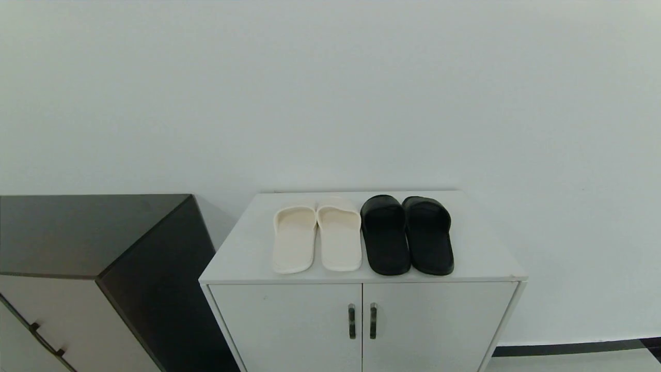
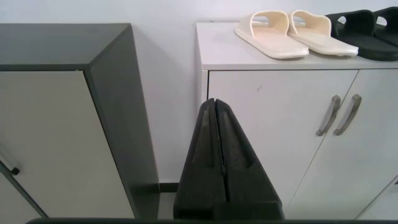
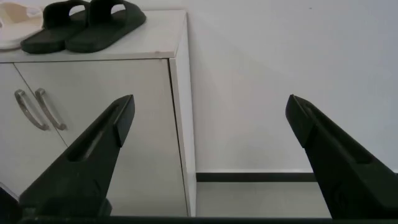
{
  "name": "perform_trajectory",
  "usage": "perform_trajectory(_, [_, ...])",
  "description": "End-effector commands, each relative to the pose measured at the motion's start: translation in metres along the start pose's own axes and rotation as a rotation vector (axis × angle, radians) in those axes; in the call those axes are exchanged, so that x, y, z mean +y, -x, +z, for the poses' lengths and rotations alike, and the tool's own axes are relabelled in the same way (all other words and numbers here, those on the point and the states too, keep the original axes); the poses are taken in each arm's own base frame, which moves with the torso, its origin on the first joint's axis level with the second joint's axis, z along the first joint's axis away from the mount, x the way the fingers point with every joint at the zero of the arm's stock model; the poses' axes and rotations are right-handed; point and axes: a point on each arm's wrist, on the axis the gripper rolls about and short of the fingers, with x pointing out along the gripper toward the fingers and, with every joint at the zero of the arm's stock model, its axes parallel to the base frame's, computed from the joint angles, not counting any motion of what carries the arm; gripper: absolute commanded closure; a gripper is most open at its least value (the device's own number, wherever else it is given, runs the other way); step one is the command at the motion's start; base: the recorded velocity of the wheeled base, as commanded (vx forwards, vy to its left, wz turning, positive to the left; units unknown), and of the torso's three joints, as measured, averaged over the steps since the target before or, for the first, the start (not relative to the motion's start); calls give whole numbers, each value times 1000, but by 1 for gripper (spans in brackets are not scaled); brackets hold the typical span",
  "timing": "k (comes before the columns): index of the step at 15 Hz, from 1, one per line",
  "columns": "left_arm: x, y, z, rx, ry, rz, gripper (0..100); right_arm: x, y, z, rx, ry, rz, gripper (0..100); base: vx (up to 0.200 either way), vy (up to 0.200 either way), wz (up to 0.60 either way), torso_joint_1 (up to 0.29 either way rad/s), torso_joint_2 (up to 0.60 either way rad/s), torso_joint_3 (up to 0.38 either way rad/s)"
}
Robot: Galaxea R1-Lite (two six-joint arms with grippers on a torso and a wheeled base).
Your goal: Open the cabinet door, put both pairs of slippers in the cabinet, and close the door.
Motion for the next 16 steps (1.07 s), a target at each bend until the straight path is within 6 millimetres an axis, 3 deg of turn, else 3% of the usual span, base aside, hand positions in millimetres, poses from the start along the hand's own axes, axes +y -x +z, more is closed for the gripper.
perform_trajectory(1, [0,0,0,0,0,1,100,0,0,0,0,1,-6,0,0,0,0,0,0,0])
perform_trajectory(4, [0,0,0,0,-1,-1,100,-1,0,8,-20,-1,-29,0,0,0,0,0,0,0])
perform_trajectory(5, [0,0,0,0,-3,-1,100,-2,11,82,-202,-87,-24,0,0,0,0,0,0,0])
perform_trajectory(6, [0,0,0,0,-1,1,100,-2,9,117,-215,-190,-9,0,0,0,0,0,0,0])
perform_trajectory(7, [0,0,0,0,0,2,100,-2,-13,130,-93,-183,-5,0,0,0,0,0,0,0])
perform_trajectory(9, [0,0,0,0,2,2,100,1,-41,109,69,-83,155,0,0,0,0,0,0,0])
perform_trajectory(10, [0,0,0,0,2,2,100,3,-47,108,101,-95,213,0,0,0,0,0,0,0])
perform_trajectory(13, [0,0,0,0,-4,-1,100,14,-92,114,235,-131,332,0,0,0,0,0,0,0])
perform_trajectory(16, [0,0,0,0,-3,-1,100,44,-133,118,273,-98,418,0,0,0,0,0,0,0])
